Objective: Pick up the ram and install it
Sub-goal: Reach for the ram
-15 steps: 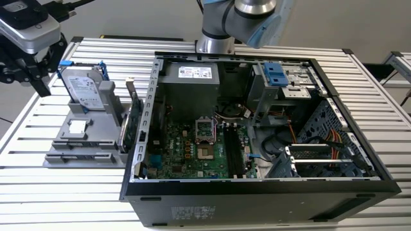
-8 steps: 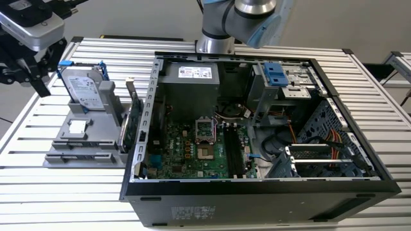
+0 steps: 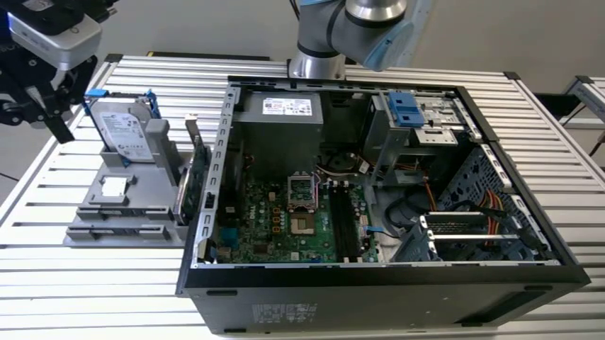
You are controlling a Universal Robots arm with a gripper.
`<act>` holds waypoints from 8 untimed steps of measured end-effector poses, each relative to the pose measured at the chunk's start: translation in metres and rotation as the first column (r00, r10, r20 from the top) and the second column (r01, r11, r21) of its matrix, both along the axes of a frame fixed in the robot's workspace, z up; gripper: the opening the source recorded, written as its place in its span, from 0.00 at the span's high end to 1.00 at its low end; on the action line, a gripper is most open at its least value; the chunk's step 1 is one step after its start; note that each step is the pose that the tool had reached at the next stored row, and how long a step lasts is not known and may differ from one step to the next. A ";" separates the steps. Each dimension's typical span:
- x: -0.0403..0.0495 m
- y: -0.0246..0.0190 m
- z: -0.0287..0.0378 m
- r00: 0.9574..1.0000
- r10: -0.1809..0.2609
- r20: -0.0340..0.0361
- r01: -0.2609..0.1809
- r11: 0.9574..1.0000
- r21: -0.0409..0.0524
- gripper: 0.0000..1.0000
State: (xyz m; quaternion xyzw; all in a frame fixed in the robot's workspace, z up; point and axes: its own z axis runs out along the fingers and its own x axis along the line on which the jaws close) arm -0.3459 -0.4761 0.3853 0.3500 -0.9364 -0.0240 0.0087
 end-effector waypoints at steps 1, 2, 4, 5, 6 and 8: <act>0.0000 0.0000 0.0000 1.000 0.012 0.000 -0.012 1.000 0.000 1.00; 0.0000 0.0000 0.0000 1.000 0.024 0.000 -0.024 1.000 0.000 1.00; 0.0000 0.0000 0.0000 0.999 0.047 0.000 -0.047 0.999 0.000 1.00; 0.0000 0.0000 0.0000 0.998 0.060 0.000 -0.060 0.998 -0.001 1.00; 0.0001 0.0000 0.0000 0.997 0.072 0.000 -0.072 0.997 -0.001 1.00; -0.0001 0.0001 0.0000 0.995 0.095 0.000 -0.095 0.995 -0.001 1.00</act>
